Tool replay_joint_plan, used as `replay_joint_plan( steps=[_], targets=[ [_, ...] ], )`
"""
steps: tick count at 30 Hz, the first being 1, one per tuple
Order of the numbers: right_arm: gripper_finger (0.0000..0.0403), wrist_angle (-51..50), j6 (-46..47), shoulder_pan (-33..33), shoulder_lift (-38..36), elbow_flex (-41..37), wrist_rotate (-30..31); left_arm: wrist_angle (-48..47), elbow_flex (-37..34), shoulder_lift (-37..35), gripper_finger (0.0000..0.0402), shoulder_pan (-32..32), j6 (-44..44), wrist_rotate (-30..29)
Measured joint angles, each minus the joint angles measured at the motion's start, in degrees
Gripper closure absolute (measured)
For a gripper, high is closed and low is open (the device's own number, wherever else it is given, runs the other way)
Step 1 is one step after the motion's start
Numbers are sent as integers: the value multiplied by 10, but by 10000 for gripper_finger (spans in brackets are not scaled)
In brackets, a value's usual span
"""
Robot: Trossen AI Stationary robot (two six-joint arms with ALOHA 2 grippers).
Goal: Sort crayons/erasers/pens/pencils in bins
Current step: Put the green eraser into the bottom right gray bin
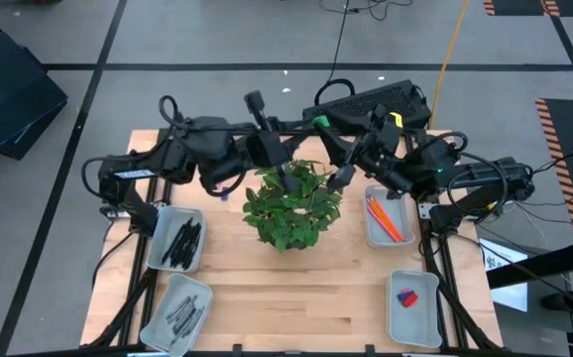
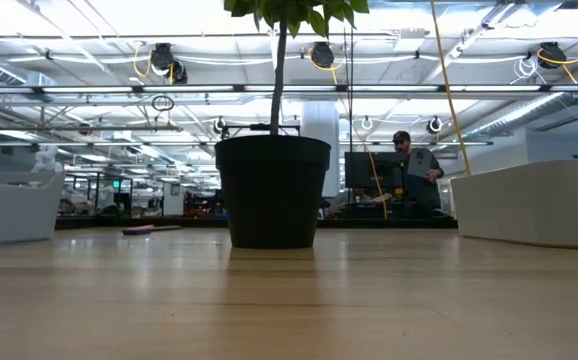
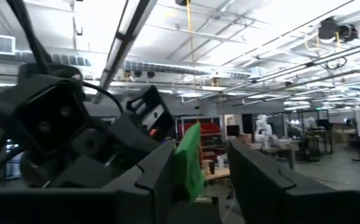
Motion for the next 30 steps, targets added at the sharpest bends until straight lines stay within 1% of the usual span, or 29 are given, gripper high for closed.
replay_joint_plan(
  steps=[4, 9, 10, 14, 18, 20, 23, 25, 27, 30],
  targets=[
    [303, -4, 0, 0, 0, 0, -7, 1, 0, 0, 346, 0, -5, 0],
    [376, -9, -2, 0, 0, 0, -17, 0, 0, 0, 345, 0, 11, 0],
    [385, -10, -2, 0, 0, 0, -17, 0, 0, 0, 342, -1, 14, 0],
    [386, -12, 0, 0, 0, 0, -17, -1, 0, 0, 316, -6, 13, -2],
    [391, -12, 0, 2, 0, 0, -17, -7, 0, -1, 266, -20, 16, -15],
    [391, -12, -7, 10, -6, 0, -18, -18, 0, -6, 238, -35, 17, -33],
    [391, -13, -46, 32, -24, 0, -30, -59, 0, -22, 200, -68, 5, -90],
    [391, -39, -66, 55, -46, 0, -31, -105, -1, -45, 178, -97, -21, -133],
    [391, -94, -74, 79, -72, 0, -31, -163, 0, -72, 163, -122, -70, -160],
    [391, -211, -47, 118, -112, 0, -31, -278, 0, -114, 155, -158, -189, -168]
  ],
)
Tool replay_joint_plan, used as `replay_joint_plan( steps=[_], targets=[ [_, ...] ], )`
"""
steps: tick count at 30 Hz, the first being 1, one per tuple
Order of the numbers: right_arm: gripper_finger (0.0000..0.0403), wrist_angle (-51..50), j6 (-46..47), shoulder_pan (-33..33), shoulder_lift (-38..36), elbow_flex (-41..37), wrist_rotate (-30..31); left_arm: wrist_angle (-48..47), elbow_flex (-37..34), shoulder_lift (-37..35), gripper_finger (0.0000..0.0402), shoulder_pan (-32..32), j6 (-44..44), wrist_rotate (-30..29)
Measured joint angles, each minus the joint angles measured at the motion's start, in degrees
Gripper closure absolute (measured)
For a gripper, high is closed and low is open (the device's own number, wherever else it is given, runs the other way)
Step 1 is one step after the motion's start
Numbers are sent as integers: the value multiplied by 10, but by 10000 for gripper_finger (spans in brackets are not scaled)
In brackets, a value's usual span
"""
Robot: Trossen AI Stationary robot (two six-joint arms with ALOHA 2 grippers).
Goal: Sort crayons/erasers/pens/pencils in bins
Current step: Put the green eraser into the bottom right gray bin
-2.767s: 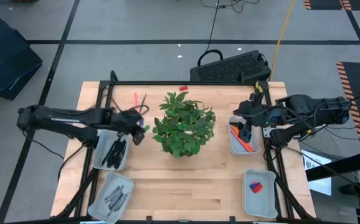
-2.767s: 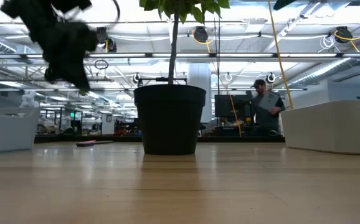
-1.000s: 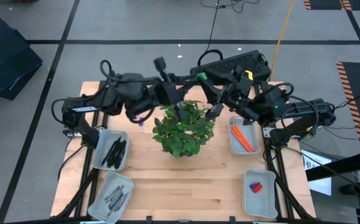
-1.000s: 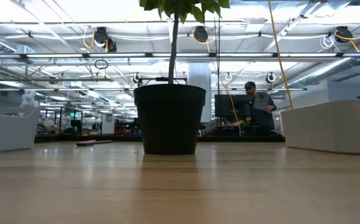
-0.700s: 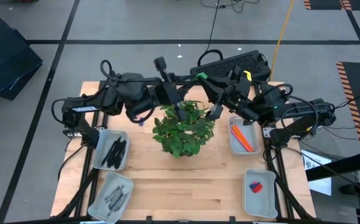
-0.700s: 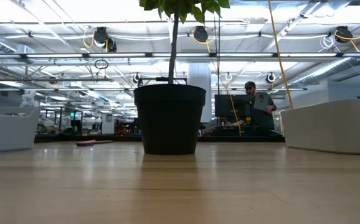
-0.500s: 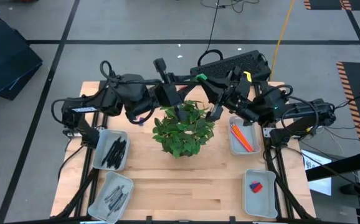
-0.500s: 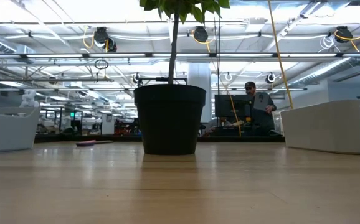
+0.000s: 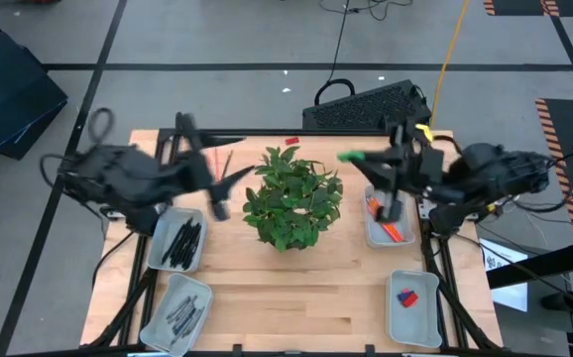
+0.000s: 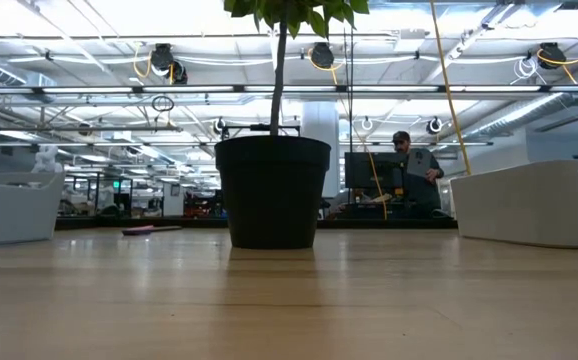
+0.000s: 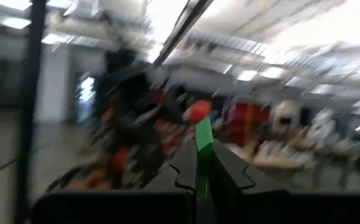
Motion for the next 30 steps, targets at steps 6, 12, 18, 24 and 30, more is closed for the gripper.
replay_joint_plan(
  steps=[6, 12, 18, 24, 30],
  targets=[
    [391, -267, 201, 76, -70, 0, 0, -222, 0, -73, 170, -27, -253, 0],
    [389, -537, 506, 107, -80, -1, -11, -377, 0, -108, 193, -20, -418, 1],
    [388, -667, 749, 151, -54, -64, -122, -395, -4, -113, 209, -8, -461, 3],
    [391, -590, 904, 234, -17, -183, -282, -398, -4, -107, 211, -8, -460, 3],
    [391, -549, 1014, 322, 14, -267, -316, -398, -4, -108, 211, -4, -453, 0]
  ],
)
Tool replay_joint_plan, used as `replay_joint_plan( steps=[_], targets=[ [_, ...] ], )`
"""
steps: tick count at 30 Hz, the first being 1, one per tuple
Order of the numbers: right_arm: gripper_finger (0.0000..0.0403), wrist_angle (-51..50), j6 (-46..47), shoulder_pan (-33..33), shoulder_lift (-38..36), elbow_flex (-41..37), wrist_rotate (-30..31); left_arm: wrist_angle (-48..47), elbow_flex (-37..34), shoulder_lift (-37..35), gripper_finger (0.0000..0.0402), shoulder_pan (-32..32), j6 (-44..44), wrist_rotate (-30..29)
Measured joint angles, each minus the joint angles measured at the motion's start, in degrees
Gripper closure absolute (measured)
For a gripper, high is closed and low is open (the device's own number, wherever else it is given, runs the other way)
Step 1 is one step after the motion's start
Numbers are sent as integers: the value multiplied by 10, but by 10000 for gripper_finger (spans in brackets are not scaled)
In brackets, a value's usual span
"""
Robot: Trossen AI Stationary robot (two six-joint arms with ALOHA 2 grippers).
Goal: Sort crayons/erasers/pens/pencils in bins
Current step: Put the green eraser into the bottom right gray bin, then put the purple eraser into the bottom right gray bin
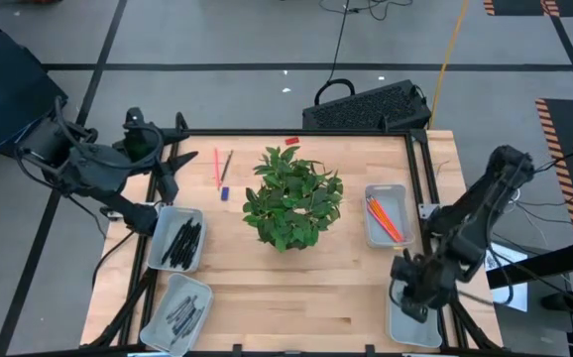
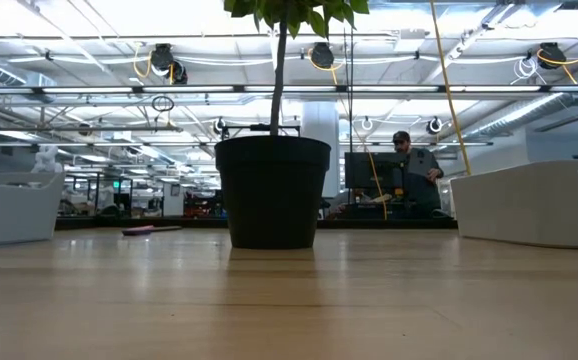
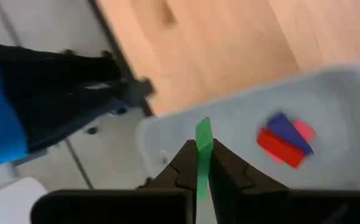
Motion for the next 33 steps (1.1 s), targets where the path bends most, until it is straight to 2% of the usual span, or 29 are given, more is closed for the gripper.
replay_joint_plan(
  steps=[6, 10, 14, 17, 21, 24, 28, 33],
  targets=[
    [388, 44, 86, 47, 11, -95, -8, 0, 0, 0, 211, 9, -1, -1],
    [387, 100, 113, 52, 16, -150, -30, 0, 0, 0, 211, 16, -12, 8],
    [380, 105, 139, 49, 16, -174, -37, 0, 0, 0, 211, 18, -17, 26],
    [357, 101, 136, 49, 16, -177, -60, 0, 0, 1, 210, 17, -26, 46],
    [310, 92, 111, 49, 16, -178, -62, 0, 0, 15, 210, 21, -38, 47],
    [285, 89, 95, 46, 11, -178, -91, 0, 0, 27, 210, 30, -59, 61],
    [278, 57, 75, 46, -8, -155, -106, 0, -17, 37, 211, 52, -68, 115],
    [283, -41, 36, 43, -33, -70, -95, 0, -122, 12, 211, 95, -129, 171]
  ],
)
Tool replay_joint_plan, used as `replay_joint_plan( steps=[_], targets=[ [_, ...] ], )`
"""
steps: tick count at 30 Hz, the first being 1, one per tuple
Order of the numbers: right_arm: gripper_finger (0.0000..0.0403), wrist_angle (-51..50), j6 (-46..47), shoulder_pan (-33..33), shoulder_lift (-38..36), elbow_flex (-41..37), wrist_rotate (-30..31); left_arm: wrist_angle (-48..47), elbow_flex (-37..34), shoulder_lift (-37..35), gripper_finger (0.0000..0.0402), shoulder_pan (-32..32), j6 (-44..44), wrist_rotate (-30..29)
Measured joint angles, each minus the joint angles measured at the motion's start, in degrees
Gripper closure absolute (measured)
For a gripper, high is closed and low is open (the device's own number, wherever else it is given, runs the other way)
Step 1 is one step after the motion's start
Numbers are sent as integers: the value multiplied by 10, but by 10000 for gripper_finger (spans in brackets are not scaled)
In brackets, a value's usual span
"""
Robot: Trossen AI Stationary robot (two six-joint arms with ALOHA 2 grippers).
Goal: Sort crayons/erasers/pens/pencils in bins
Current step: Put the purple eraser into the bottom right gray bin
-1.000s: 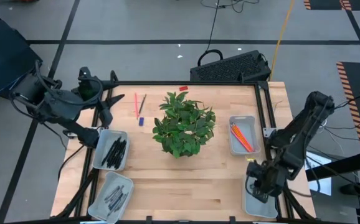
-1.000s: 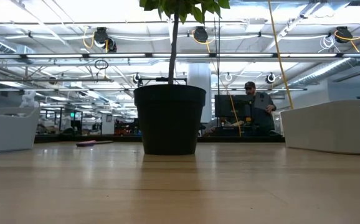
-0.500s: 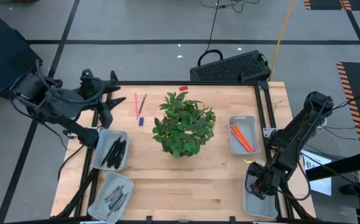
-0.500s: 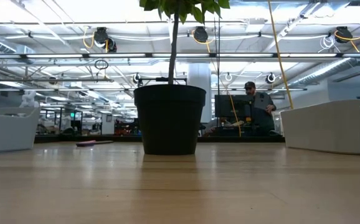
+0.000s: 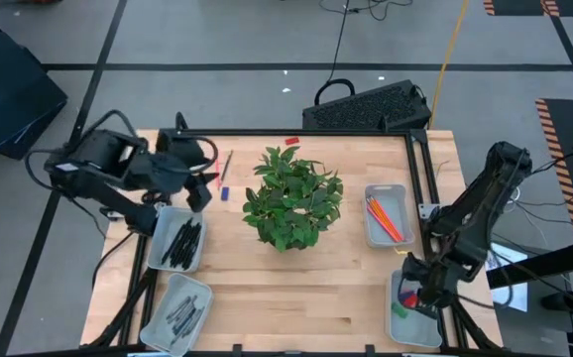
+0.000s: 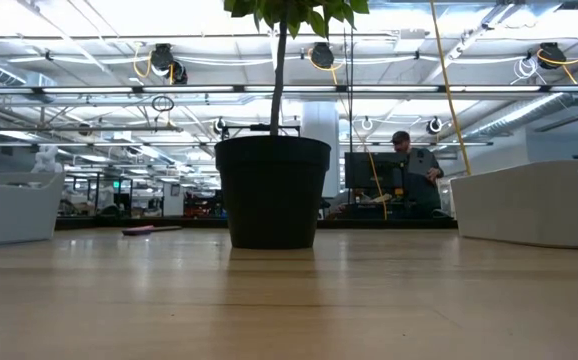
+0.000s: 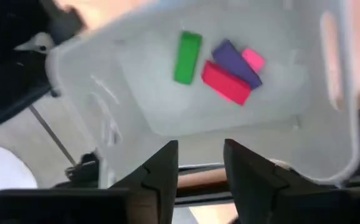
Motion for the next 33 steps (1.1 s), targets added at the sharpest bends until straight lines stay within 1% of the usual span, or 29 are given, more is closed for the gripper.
replay_joint_plan(
  steps=[4, 6, 8, 10, 12, 14, 17, 18, 20, 22, 25, 28, 33],
  targets=[
    [286, -71, -41, 0, -12, 84, 62, -2, -128, -53, 211, 45, -99, 11],
    [285, -82, -71, 0, -16, 121, 110, -2, -193, -70, 211, 84, -162, 30],
    [283, -80, -90, 0, -21, 149, 174, -1, -250, -78, 211, 128, -205, 65],
    [278, -76, -107, -3, -28, 170, 233, 0, -305, -78, 211, 166, -229, 114],
    [273, -60, -149, -13, -37, 180, 288, 21, -363, -73, 211, 202, -253, 160],
    [271, -33, -209, -29, -50, 182, 331, 76, -424, -64, 211, 231, -270, 188],
    [271, 9, -311, -64, -67, 182, 387, 173, -512, -54, 210, 266, -274, 208],
    [271, 19, -330, -78, -71, 182, 417, 208, -537, -49, 209, 278, -274, 222],
    [268, 33, -340, -106, -79, 182, 483, 278, -585, -37, 200, 299, -261, 249],
    [262, 38, -364, -140, -88, 182, 523, 335, -624, -21, 183, 316, -255, 256],
    [254, 44, -433, -202, -94, 182, 529, 419, -664, 8, 148, 340, -275, 252],
    [250, 71, -506, -262, -98, 182, 489, 484, -678, 52, 124, 354, -278, 249],
    [250, 129, -592, -353, -96, 182, 402, 488, -669, 127, 121, 368, -266, 224]
  ],
)
